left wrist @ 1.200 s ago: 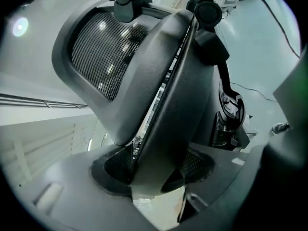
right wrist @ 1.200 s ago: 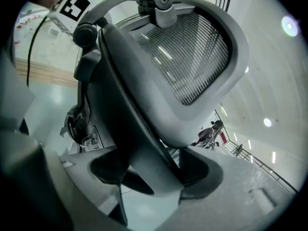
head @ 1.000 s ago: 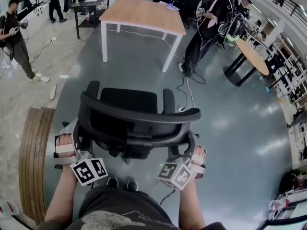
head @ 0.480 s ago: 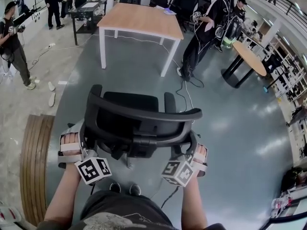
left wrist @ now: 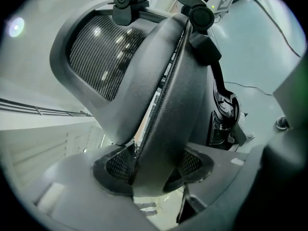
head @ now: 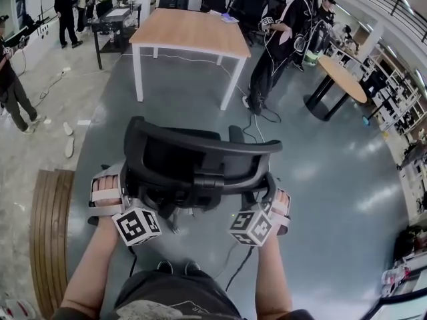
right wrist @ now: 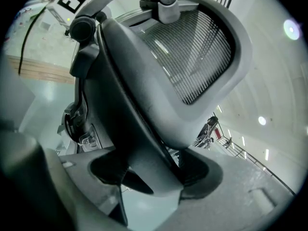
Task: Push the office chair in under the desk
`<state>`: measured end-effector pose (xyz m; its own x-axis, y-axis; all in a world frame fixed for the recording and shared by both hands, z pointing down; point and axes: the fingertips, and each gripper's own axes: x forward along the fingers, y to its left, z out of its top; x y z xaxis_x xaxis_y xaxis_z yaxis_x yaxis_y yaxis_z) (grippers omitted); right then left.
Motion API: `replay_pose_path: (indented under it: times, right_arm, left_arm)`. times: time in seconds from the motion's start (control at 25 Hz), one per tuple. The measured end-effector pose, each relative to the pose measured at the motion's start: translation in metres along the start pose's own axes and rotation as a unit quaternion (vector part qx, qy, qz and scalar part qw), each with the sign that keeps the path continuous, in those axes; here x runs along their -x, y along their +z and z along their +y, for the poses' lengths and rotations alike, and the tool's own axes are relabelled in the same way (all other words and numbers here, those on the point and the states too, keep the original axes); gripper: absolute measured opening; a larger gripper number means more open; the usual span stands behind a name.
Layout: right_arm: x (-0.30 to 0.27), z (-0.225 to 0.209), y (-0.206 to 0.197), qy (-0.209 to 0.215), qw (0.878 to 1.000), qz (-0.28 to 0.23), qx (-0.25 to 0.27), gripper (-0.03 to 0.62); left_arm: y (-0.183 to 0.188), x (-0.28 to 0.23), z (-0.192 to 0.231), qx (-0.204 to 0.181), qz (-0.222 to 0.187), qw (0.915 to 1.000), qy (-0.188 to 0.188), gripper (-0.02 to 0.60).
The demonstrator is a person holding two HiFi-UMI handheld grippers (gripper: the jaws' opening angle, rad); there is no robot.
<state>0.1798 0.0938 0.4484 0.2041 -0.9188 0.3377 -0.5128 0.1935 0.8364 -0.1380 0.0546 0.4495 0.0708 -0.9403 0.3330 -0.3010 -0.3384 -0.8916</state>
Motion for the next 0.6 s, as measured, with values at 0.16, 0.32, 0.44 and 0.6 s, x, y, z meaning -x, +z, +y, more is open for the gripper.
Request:
replay_pose_path:
  times: [0.16, 0.32, 0.44, 0.6]
  right_arm:
    - [-0.015, -0.007, 0.004, -0.004, 1.000, 0.009, -0.004, 0.298]
    - [-0.037, -0.018, 0.000, -0.008, 1.000, 0.009, -0.005, 0.298]
    - [-0.056, -0.032, -0.003, -0.007, 1.000, 0.008, -0.005, 0.298]
    - [-0.092, -0.042, 0.006, -0.008, 1.000, 0.006, -0.003, 0.298]
  left_arm:
    - [0.006, -0.022, 0.010, -0.006, -0.013, 0.9999, 0.000, 0.272]
    - [0.019, -0.042, 0.014, -0.007, -0.014, 0.9999, 0.002, 0.272]
    - [0.034, -0.055, 0.018, -0.003, -0.016, 0.9999, 0.001, 0.272]
    - [0.040, -0.086, 0.027, 0.000, -0.018, 0.9998, 0.003, 0.270]
